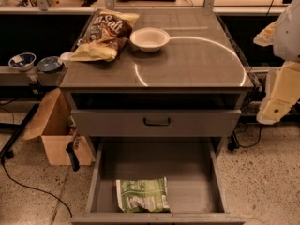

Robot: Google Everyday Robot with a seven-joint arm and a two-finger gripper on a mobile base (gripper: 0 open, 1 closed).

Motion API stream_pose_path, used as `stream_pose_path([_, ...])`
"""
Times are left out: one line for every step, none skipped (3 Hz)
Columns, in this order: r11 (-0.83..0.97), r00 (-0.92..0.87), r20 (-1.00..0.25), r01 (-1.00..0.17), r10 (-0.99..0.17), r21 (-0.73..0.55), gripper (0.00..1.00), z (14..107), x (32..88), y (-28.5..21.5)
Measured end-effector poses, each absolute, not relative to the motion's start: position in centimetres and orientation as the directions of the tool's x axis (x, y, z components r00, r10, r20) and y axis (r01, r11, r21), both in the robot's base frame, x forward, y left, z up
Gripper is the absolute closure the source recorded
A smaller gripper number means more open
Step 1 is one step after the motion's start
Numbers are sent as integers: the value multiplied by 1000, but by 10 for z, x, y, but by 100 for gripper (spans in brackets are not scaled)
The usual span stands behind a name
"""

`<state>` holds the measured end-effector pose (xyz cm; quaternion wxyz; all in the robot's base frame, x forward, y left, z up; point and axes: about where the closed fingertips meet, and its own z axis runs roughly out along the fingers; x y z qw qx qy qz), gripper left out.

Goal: Pick green jalapeno chip bag from middle drawer and place on counter

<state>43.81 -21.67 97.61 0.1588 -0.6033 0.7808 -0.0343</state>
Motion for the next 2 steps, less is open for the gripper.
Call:
stream_pose_path([271,-222,-209,-929,-953,-250,0,976,438,-216])
stream_pose_path([288,-233,-228,-925,-945,-248,0,963,432,-217])
